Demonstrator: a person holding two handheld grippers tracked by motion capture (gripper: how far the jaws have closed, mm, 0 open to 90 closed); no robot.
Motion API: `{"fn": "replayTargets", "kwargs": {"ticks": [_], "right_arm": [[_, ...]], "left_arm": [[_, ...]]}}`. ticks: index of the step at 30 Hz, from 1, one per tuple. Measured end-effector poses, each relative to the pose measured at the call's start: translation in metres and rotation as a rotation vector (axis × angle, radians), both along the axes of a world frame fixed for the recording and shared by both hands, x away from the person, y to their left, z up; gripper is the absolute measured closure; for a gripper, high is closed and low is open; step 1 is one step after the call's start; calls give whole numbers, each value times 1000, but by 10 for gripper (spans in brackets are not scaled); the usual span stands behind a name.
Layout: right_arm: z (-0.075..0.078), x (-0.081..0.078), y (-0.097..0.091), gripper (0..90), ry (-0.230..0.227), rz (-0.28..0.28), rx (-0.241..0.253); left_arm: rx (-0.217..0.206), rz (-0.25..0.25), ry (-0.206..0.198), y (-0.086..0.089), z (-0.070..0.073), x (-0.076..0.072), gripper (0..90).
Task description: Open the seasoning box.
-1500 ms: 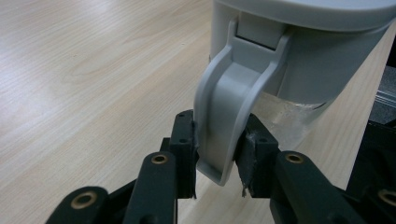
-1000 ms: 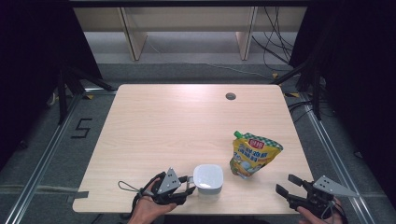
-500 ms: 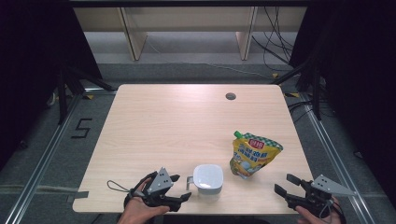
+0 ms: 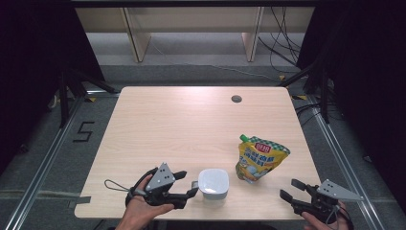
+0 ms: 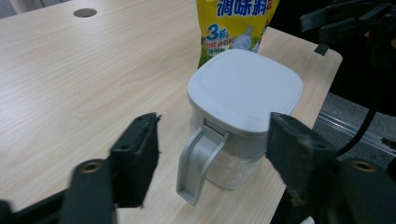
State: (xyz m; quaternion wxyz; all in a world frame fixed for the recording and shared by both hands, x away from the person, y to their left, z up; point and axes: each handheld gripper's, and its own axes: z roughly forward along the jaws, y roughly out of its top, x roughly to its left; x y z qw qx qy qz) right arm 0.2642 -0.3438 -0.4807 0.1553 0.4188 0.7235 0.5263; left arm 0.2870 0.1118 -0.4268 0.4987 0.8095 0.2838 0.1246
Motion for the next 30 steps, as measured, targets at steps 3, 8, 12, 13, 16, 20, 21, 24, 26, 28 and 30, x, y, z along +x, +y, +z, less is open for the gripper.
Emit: {"fn": "replayTargets", "kwargs": {"ticks": [3,8,12,13,16,20,21,24,26,28,30], "right_arm": [[1,-4,3,346,51,-6,12],[-1,0,3,352,-4,9,-30],[0,-3,7,351,40,11,-8],[-1,-1,6,351,0,25,-31],[0,-1,11,340,-13,44,-40],[0,-2,14,340,-14,47,-43],[0,-1,16,342,-6,78,-40],[2,-5,20,355,18,68,-35],[3,-6,23,365,22,71,-34],[2,-2,23,373,-30,80,-63],[2,-1,26,391,-26,100,-58]], "left_arm": [[-4,-20,-7,-3,3,2,575],[5,-22,-23,-8,8,6,757],[16,-34,-45,-12,11,10,835],[10,-22,-33,-14,11,10,835],[18,-36,-36,-18,10,12,873],[21,-41,-30,-21,7,13,888],[6,-41,-22,-22,5,13,889],[17,-52,-21,-23,3,14,890],[20,-46,-12,-24,1,13,890],[16,-48,-13,-24,0,14,890],[14,-48,-11,-24,0,13,890]]}}
